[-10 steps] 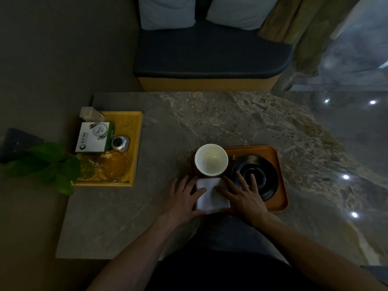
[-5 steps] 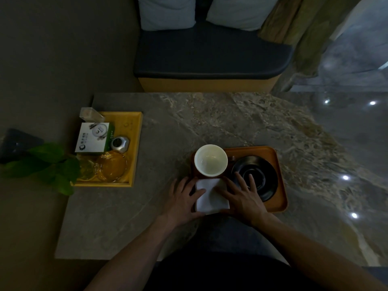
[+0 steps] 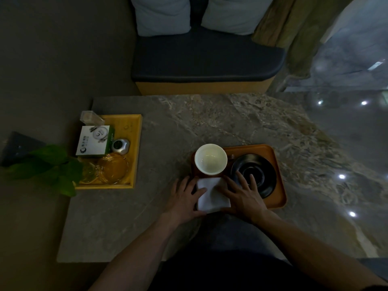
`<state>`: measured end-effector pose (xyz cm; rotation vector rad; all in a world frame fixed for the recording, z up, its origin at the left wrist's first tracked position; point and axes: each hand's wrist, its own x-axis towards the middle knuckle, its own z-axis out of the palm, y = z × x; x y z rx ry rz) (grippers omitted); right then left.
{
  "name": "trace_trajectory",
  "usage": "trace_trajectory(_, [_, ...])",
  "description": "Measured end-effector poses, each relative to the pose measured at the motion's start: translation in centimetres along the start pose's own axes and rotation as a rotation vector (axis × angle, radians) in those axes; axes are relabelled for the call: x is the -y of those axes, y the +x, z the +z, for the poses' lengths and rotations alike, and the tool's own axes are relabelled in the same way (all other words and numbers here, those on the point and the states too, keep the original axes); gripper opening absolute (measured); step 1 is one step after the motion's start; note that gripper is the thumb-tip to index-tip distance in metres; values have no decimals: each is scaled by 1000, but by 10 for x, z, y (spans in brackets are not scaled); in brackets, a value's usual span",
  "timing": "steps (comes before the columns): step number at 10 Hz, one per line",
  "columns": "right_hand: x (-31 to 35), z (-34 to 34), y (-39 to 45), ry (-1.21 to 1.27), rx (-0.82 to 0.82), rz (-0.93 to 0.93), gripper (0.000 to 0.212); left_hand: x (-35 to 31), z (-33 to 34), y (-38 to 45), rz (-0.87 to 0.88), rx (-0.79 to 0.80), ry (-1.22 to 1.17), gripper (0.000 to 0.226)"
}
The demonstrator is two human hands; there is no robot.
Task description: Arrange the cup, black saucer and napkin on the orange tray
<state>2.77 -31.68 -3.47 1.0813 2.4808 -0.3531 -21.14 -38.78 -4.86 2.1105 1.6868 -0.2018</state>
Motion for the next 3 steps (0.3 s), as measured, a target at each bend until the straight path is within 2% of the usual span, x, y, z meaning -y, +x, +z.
trace_trajectory(2, [7,-13,-16,116,-48,69,85,1,-13,-7,6,16,-25,90])
trace_trajectory(3, [12,-19,-29,174,-99,122,79,7,-19,-16,9,-11,-108,85])
